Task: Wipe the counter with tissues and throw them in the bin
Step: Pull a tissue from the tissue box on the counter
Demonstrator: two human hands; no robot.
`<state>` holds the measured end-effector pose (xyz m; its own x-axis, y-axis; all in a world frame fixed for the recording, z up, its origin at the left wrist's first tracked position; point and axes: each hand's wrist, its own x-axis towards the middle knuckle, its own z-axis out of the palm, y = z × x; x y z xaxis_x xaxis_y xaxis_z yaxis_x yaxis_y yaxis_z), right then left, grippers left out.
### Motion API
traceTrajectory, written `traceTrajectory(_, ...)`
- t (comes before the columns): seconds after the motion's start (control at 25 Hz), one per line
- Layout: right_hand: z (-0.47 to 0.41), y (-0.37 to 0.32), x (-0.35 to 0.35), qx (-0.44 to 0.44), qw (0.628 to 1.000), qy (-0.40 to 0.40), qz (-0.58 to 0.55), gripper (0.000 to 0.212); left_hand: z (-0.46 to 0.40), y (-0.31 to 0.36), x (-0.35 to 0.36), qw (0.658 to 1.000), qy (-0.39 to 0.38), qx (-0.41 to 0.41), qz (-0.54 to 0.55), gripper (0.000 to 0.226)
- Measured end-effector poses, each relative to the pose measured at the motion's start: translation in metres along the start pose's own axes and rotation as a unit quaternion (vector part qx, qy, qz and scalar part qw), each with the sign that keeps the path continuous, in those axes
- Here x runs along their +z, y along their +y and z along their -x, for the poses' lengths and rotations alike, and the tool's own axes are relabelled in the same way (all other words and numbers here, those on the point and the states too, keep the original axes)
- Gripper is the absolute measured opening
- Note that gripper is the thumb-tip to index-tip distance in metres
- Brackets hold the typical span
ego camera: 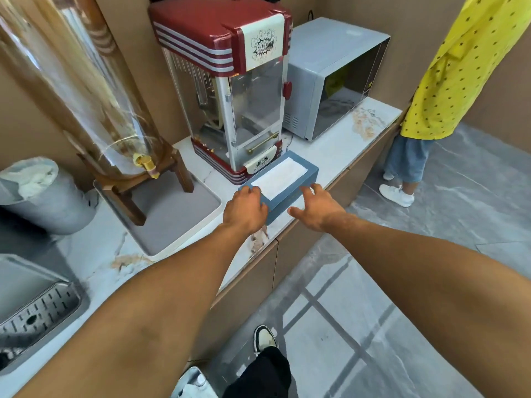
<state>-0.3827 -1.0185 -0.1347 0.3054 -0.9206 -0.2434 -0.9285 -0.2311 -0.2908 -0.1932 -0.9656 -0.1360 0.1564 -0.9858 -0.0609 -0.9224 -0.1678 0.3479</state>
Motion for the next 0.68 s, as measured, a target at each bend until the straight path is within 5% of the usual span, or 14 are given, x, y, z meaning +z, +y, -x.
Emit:
traceTrajectory(0.4, -0.137, 0.007, 0.007, -0.016, 0.998, -0.026, 0.053, 0.057, -0.099, -0.007, 0.016, 0.999, -0.036, 0.024, -0.022, 0.045)
traceTrajectory(0.68, -0.182, 0.014, 0.002, -0.101, 0.986, -0.001, 0.131, 0.072, -0.116, -0.007, 0.027, 0.997, -0.046, -0.003, -0.068, 0.044)
